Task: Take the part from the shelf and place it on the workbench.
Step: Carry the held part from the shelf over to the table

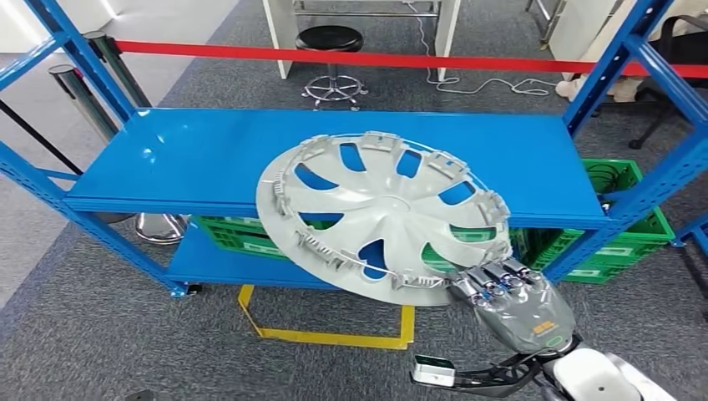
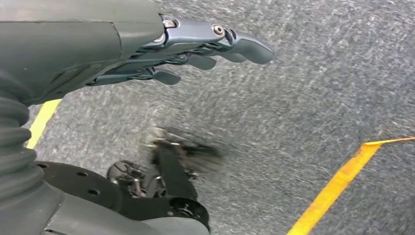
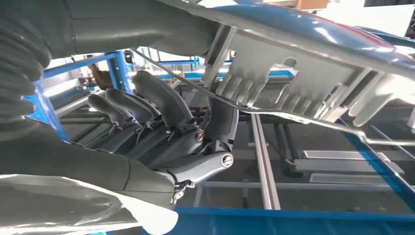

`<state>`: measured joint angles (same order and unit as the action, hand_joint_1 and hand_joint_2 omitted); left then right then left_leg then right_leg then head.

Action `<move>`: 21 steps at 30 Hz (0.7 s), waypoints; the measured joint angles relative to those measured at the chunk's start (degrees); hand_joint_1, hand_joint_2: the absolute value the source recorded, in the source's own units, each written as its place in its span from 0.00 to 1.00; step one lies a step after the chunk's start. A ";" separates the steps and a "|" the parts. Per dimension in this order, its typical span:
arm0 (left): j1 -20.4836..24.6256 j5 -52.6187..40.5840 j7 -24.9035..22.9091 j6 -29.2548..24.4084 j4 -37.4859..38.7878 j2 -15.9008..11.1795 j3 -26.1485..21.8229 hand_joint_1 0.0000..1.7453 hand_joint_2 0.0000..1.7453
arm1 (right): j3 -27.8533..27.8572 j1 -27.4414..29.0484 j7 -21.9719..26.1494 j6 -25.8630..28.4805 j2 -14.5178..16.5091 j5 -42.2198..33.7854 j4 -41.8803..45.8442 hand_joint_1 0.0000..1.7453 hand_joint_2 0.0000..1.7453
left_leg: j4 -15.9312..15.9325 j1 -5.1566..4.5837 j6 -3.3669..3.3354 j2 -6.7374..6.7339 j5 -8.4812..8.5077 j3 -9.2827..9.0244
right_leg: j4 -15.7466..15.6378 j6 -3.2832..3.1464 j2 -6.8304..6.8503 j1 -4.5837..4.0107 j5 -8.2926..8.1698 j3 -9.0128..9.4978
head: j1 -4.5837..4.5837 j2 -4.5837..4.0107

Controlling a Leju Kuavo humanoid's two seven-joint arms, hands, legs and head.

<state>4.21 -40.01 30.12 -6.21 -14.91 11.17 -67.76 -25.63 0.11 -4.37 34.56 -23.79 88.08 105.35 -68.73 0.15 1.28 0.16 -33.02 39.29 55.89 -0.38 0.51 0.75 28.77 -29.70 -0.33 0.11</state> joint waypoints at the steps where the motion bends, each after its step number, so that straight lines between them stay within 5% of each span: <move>1: 0.02 -0.04 0.00 0.00 0.00 0.00 0.00 0.00 1.00 | -0.03 0.04 0.00 0.00 0.00 -0.03 0.01 1.00 1.00 | -3.28 0.03 0.09 0.00 -1.42 0.34 | 0.13 -0.06 0.01 -0.09 -0.64 -0.76 | 0.01 0.00; 3: 0.06 -0.06 0.00 -0.02 0.00 -0.02 0.00 0.00 1.00 | -0.10 0.10 0.00 0.01 0.01 -0.10 0.04 1.00 1.00 | -5.34 0.03 -0.05 0.00 -0.33 -0.98 | 0.59 -0.06 0.01 -0.28 -1.79 -2.63 | 0.02 0.00; 6: 0.15 -0.07 0.00 -0.16 0.00 -0.08 0.00 0.00 1.00 | -0.11 0.14 0.04 0.04 0.01 -0.43 0.15 1.00 1.00 | 4.63 -0.18 -1.13 0.02 3.02 -8.72 | 1.46 0.28 -0.04 -0.58 -3.04 -4.89 | 0.01 0.00; 7: 0.22 -0.08 0.00 -0.21 0.00 -0.11 0.00 0.00 1.00 | -0.11 0.16 0.14 0.03 0.01 -0.72 0.22 1.00 1.00 | 8.46 -0.32 -1.52 0.03 2.79 -11.14 | 1.64 0.54 -0.01 -0.63 -3.44 -5.32 | -0.02 0.00; 9: 0.35 -0.11 0.00 -0.26 0.00 -0.14 0.01 0.00 1.00 | -0.13 0.18 0.42 -0.02 0.01 -1.45 0.37 1.00 1.00 | 12.22 -0.64 -2.08 0.04 1.96 -12.94 | 1.74 1.23 0.11 -0.59 -4.40 -5.90 | -0.04 0.00; 11: 0.33 -0.13 0.00 -0.26 0.00 -0.10 0.02 0.00 1.00 | -0.14 0.23 0.61 -0.07 0.01 -2.04 0.48 1.00 1.00 | 12.90 -0.59 -2.65 -0.13 2.85 -12.12 | 1.74 1.95 0.03 -0.48 -4.84 -6.48 | 0.02 0.00; 12: 0.32 -0.12 0.00 -0.27 0.00 -0.08 0.01 0.00 1.00 | -0.15 0.27 0.65 -0.08 0.01 -2.20 0.55 1.00 1.00 | 13.12 -0.48 -3.05 -0.26 3.58 -11.52 | 2.50 2.22 -0.10 -0.44 -3.65 -7.12 | 0.01 0.00; 16: 0.36 -0.10 0.00 -0.10 0.00 -0.03 0.00 0.00 1.00 | -0.17 0.34 0.86 -0.11 0.03 -2.42 0.70 1.00 1.00 | 13.26 -0.34 -3.74 -0.49 6.45 -8.14 | 14.03 3.08 -0.33 -0.17 6.14 -10.14 | -0.15 0.00; 18: 0.37 -0.13 0.00 -0.02 0.00 -0.02 0.00 0.00 1.00 | -0.20 0.39 1.02 -0.11 0.03 -2.44 0.70 1.00 1.00 | 12.95 -0.33 -3.59 -0.53 7.78 -6.18 | 17.48 3.41 -0.33 -0.09 5.25 -9.26 | -0.17 0.00; 19: 0.37 -0.15 0.00 -0.01 0.00 0.00 0.00 0.00 1.00 | -0.20 0.40 1.06 -0.11 0.03 -2.44 0.70 1.00 1.00 | 12.69 -0.29 -3.43 -0.55 8.38 -5.17 | 16.55 3.51 -0.32 -0.03 3.39 -7.54 | -0.16 0.00; 21: 0.38 -0.20 0.02 -0.15 0.00 0.03 0.00 0.00 1.00 | -0.20 0.34 1.16 -0.10 0.03 -2.47 0.73 1.00 1.00 | 11.91 -0.31 -2.96 -0.51 9.35 -3.51 | 9.44 3.65 -0.32 0.10 1.49 -1.42 | -0.19 0.00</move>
<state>4.59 -40.22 30.14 -6.35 -14.91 11.20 -67.76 -25.83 0.46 -3.21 34.46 -23.76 85.61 106.08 -56.82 -0.16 -1.68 -0.35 -23.66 35.77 65.33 3.27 0.19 0.85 30.26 -31.13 -0.52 0.11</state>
